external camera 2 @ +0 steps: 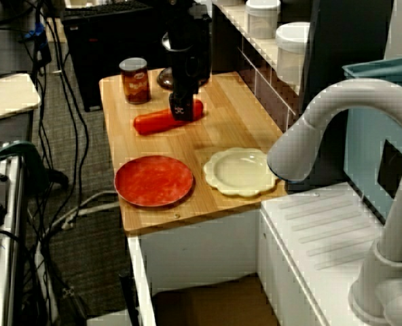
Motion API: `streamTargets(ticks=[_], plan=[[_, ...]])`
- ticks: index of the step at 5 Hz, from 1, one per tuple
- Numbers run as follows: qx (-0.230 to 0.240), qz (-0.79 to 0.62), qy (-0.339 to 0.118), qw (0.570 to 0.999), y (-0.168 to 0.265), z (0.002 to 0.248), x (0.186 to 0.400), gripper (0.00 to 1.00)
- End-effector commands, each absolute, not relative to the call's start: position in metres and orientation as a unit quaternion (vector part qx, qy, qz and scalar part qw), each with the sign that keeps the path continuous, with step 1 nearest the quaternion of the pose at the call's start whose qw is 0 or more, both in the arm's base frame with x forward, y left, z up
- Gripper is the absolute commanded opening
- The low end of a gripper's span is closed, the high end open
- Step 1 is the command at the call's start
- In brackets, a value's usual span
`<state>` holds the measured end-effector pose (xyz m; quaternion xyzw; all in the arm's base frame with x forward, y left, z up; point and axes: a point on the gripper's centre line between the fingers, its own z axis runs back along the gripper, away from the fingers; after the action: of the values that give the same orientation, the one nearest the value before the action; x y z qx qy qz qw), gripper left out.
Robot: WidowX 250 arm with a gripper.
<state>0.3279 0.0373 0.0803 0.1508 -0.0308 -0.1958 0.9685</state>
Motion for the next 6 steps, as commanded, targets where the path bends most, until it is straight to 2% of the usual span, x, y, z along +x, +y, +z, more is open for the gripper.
streamTargets(ticks=[1, 3, 4, 6], plan=[[0.151, -0.196, -0.031, 0.968, 0.037, 0.08, 0.328, 1.0], [0.14, -0.178, -0.002, 0.974, 0.06, 0.077, 0.327, 1.0], [0.143, -0.153, -0.007, 0.978, 0.072, 0.085, 0.323, 1.0], [0.106, -0.051, -0.012, 0.993, 0.104, 0.083, 0.312, 1.0]])
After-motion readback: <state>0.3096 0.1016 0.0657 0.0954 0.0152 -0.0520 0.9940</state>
